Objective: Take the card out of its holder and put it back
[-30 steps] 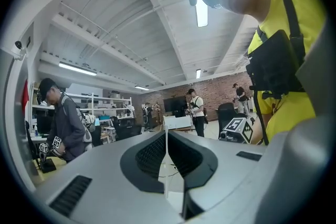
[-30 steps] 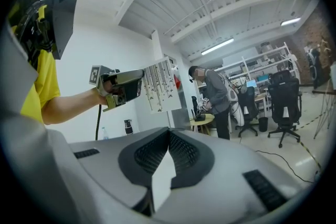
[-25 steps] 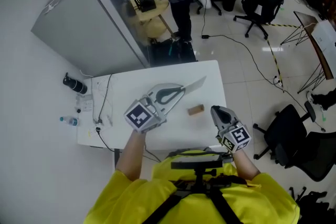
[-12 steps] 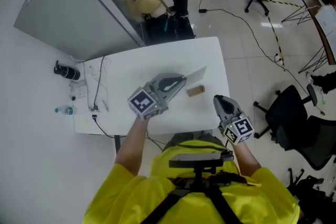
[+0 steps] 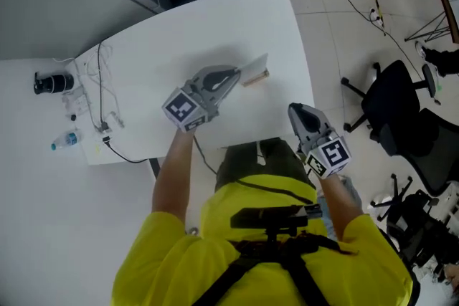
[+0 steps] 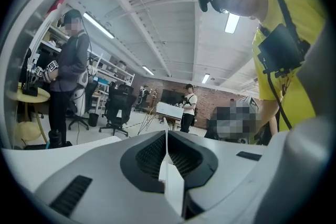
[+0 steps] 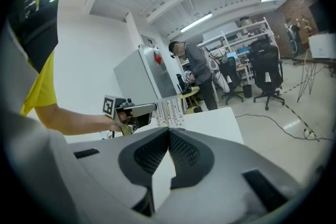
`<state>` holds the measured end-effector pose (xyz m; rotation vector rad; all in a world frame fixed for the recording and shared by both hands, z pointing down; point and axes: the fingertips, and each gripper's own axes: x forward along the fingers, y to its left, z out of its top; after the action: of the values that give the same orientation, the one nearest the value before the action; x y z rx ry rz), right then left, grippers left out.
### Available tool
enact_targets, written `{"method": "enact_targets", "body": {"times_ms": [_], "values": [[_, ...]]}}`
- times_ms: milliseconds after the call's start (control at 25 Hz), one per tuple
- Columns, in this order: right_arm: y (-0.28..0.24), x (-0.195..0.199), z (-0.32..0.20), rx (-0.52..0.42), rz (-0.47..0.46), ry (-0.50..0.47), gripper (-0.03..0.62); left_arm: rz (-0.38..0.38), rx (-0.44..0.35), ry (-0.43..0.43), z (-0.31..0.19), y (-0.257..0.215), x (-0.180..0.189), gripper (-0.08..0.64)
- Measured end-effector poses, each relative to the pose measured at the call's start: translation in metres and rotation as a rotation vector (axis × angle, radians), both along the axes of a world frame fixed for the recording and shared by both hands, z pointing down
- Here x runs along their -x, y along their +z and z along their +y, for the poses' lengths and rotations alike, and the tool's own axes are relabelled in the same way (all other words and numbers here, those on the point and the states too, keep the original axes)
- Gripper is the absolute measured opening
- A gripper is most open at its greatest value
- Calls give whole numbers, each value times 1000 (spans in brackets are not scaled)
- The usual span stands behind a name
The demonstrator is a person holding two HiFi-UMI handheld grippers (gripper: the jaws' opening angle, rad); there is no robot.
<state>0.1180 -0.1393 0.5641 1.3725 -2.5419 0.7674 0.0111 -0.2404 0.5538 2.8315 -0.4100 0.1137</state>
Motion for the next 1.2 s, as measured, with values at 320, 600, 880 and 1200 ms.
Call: {"method": "enact_targets", "body": {"times_ms": [320, 600, 880, 1200], "values": [[30, -2, 8, 63, -7, 6, 6, 56, 43, 8, -5, 42, 3, 8], [42, 0, 4, 86, -12, -4, 6, 89, 53, 30, -5, 63, 5, 8], [54, -3, 7, 120, -32, 10, 6, 98, 62, 43, -6, 77, 8, 8], [61, -1, 1, 124, -38, 21, 6, 127, 83, -19, -5, 92, 11, 11]]}}
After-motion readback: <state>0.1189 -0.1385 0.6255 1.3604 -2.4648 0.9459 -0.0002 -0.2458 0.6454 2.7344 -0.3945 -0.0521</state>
